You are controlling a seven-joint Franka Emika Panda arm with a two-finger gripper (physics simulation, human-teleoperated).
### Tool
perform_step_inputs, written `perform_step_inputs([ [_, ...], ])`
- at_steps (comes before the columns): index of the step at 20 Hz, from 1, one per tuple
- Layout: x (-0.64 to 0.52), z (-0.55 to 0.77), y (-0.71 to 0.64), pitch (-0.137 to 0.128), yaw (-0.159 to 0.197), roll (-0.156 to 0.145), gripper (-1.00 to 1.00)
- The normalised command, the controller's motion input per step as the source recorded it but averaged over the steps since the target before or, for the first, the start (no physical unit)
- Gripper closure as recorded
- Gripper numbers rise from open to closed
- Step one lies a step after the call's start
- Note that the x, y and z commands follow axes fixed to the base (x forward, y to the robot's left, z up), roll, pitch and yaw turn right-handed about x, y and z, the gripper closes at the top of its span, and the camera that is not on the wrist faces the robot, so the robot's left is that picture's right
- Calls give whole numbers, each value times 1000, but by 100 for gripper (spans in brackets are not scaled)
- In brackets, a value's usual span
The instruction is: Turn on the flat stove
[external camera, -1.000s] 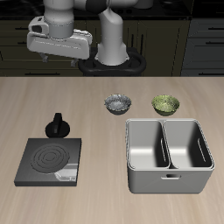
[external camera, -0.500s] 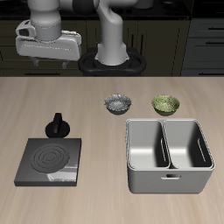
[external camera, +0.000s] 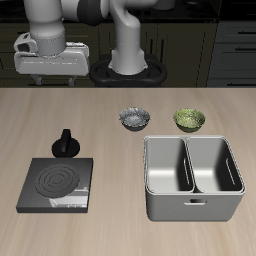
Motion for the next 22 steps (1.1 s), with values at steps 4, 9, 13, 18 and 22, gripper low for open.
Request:
perform_step_inputs([
  [4,-152,-171,152,-84,40,-6,-100],
  [9,-93,-178,62,-53,-7,-8,-100],
  [13,-7,-210,14,-30,3,-28,-100],
  [18,133,-269,-70,-24,-11,13,-100],
  [22,80,-377,-133,15,-40,-55,-100],
])
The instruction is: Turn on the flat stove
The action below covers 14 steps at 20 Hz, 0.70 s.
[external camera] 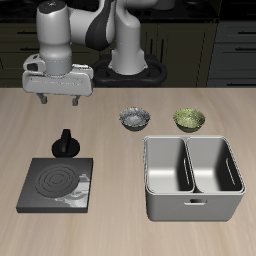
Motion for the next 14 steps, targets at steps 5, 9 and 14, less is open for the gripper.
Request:
perform_step_inputs([
  [5,-30,-249,53,7,-55,3,-100],
  [9,-65,-149,106,-14,-31,9,-100],
  [14,-64,-126,-10,-11,-33,-1,-100],
])
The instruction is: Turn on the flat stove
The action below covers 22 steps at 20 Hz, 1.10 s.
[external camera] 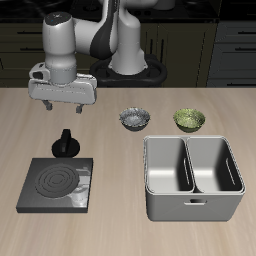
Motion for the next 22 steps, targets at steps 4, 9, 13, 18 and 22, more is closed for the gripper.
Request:
perform_step_inputs([
  [4,-28,-206,-111,-7,-25,-28,-100],
  [9,-21,-121,-56,-22,-27,-4,-100],
  [13,-64,-212,108,3,-26,35,-100],
  [18,-95,-178,50,-6,-30,26,-100],
  [22,-85,-236,-26,-4,-23,-15,-100],
])
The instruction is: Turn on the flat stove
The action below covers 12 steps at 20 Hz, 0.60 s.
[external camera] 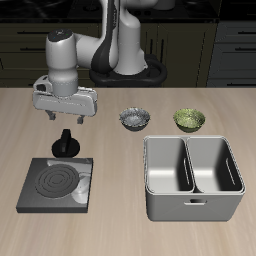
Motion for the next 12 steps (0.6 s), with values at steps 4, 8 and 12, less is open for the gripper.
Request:
perform_step_inputs([
  [4,-98,-145,-51,-28,-36,26,-100],
  [8,-44,-135,-7,21,41,-4,-100],
  [12,-17,-169,34,-7,56,5,-100],
])
